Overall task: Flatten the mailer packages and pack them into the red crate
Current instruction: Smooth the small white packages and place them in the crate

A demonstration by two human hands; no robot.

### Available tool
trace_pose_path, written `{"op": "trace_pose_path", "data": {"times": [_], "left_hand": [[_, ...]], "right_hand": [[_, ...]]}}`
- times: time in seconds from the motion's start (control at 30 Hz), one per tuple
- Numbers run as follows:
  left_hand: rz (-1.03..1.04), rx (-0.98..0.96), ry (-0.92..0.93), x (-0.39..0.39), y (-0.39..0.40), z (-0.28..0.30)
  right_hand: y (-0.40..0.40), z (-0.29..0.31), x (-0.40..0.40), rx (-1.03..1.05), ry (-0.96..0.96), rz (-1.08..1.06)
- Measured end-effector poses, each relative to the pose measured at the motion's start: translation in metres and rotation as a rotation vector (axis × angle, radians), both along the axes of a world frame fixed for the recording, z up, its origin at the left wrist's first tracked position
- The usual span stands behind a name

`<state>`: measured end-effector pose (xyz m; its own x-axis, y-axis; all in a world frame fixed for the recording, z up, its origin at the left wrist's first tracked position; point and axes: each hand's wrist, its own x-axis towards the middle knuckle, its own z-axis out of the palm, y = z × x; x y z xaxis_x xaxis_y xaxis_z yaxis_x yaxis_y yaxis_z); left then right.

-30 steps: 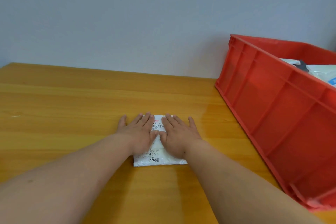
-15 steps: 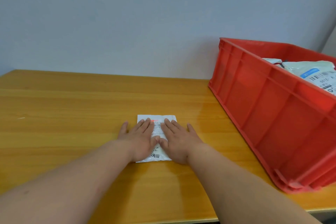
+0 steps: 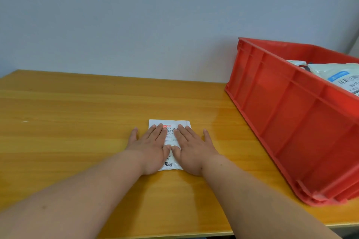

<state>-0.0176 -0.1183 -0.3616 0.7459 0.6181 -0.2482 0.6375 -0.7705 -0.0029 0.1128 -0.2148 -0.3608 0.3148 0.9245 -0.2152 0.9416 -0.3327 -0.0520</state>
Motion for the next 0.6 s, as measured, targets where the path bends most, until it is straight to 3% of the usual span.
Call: {"op": "trace_pose_path", "data": {"times": [0.23,0.6], "left_hand": [[-0.077,0.220,-0.032,0.000,-0.009,0.003],[-0.049,-0.060,0.101,0.001,-0.004,0.012]], "right_hand": [[0.000,0.003,-0.004,-0.008,-0.067,-0.020],[0.000,0.002,-0.004,-0.007,0.060,-0.068]]}}
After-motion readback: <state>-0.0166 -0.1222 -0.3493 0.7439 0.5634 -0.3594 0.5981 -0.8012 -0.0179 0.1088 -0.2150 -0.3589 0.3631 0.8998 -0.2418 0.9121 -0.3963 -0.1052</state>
